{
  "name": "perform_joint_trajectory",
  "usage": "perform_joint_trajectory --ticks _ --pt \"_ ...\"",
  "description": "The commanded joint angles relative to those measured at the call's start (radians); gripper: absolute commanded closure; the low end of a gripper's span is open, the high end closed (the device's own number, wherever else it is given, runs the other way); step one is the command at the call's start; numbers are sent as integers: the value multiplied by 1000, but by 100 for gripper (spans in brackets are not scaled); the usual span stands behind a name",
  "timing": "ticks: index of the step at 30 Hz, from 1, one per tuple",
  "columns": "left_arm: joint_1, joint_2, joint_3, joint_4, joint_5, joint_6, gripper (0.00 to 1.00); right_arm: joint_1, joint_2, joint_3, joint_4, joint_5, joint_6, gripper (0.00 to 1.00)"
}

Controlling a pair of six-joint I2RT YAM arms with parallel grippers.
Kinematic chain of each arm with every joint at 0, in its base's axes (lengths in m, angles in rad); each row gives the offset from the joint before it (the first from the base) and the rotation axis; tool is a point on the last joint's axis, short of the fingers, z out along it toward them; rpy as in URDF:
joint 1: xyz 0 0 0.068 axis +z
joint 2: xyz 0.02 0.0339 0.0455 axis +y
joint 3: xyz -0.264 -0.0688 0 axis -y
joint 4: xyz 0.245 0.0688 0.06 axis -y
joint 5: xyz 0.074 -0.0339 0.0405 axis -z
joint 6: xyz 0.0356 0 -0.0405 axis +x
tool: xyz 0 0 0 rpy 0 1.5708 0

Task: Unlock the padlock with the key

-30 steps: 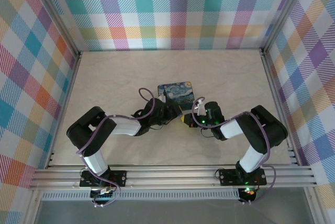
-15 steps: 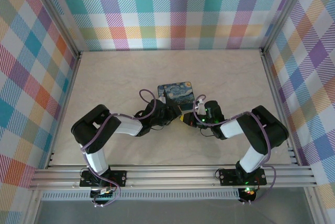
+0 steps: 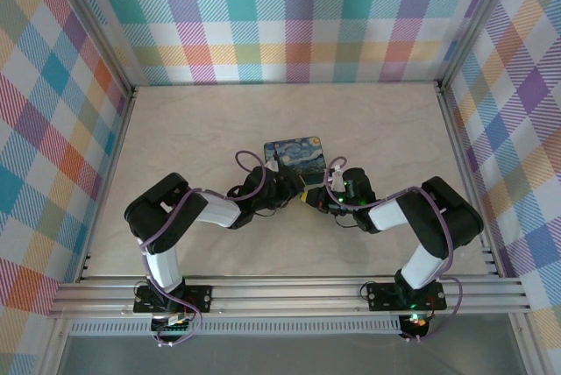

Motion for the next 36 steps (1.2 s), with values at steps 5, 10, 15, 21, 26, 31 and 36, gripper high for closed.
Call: perform_joint_trajectory --ticks 5,10,15,21,26,31,36 --pt "-2 65 4 -15 13 -98 55 5 6 27 56 -35 54 100" --pt "-5 55 -8 -48 -5 -102 51 5 4 27 35 -23 48 100" --pt "-6 46 -10 -92 -15 -102 46 2 -4 26 13 -5 36 100" --pt "-8 58 3 -89 -5 -104 51 0 -14 25 12 -9 37 100" --pt "-9 58 5 -86 -9 -104 64 0 -13 27 26 -16 48 100" --pt "-11 54 4 -80 -7 -101 78 -7 -17 23 44 -26 56 100" --pt "-9 54 7 -82 -3 -95 86 -15 -27 15 37 -21 53 98"
